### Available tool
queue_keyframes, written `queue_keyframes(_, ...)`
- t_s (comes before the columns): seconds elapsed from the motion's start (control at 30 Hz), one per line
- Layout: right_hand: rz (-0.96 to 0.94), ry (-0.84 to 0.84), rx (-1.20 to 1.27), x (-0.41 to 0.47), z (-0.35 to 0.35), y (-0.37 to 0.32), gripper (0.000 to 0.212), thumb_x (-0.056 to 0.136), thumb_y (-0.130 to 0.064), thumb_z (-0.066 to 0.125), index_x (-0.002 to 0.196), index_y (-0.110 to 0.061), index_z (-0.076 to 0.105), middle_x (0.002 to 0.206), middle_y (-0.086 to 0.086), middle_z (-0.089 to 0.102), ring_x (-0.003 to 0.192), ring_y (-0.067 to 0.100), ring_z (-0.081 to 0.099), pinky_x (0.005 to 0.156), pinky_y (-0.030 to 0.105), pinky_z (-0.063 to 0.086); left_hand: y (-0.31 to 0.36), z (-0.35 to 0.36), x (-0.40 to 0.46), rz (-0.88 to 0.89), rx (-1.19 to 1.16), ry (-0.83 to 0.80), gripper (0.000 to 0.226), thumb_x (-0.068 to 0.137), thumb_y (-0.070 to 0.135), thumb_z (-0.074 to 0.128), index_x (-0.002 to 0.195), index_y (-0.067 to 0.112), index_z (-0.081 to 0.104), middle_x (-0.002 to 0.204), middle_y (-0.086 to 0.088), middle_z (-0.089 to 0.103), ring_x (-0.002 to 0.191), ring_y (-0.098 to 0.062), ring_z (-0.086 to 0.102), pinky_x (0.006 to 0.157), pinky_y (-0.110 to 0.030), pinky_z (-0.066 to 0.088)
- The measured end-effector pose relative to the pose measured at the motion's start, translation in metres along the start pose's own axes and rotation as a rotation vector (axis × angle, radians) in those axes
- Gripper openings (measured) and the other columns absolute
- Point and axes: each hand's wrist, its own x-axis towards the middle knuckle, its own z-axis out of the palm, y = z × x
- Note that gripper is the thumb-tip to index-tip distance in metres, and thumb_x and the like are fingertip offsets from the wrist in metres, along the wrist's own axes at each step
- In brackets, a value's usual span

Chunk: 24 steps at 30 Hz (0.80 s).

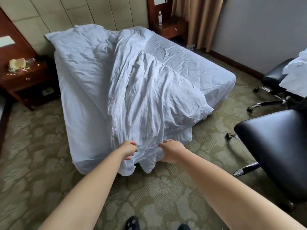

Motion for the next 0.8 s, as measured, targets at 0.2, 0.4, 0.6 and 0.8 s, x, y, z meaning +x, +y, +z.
queue_keyframes(0.2,-0.013,0.008,0.007,-0.003,0.003,0.027,0.073,0.086,-0.033,0.062,0.148,-0.025,0.026,0.138,0.004,0.043,0.132,0.024,0.037,0.105,0.037,0.036,0.005,0.025,-0.009,0.0,-0.015,0.016,0.037,0.09,0.003,0.05,0.125,0.015,0.053,0.1,-0.005,0.054,0.091,-0.018,0.052,0.08,-0.031,0.047)
queue_keyframes(0.4,-0.083,0.012,-0.029,0.019,-0.002,0.032,0.079,0.085,-0.03,0.064,0.15,-0.025,0.022,0.147,0.006,0.035,0.138,0.024,0.031,0.109,0.037,0.032,0.006,0.024,0.008,-0.032,-0.054,0.02,0.038,0.09,0.004,0.051,0.125,0.016,0.053,0.1,-0.003,0.053,0.093,-0.017,0.053,0.077,-0.029,0.049)
queue_keyframes(0.6,-0.087,-0.084,-0.077,0.06,-0.005,0.035,0.077,0.086,-0.03,0.061,0.151,-0.026,0.019,0.154,0.008,0.025,0.142,0.025,0.023,0.114,0.039,0.027,0.01,0.016,0.062,-0.07,-0.063,0.02,0.038,0.089,0.003,0.05,0.125,0.015,0.054,0.103,-0.004,0.054,0.099,-0.019,0.053,0.078,-0.03,0.046)
queue_keyframes(0.8,-0.102,-0.168,-0.165,0.123,-0.031,0.038,0.079,0.089,-0.029,0.062,0.152,-0.026,0.014,0.158,0.008,0.014,0.145,0.025,0.017,0.117,0.039,0.023,0.014,-0.006,0.126,-0.072,-0.089,0.093,0.038,0.085,0.004,0.055,0.122,0.013,0.056,0.122,-0.01,0.053,0.112,-0.032,0.054,0.081,-0.033,0.047)
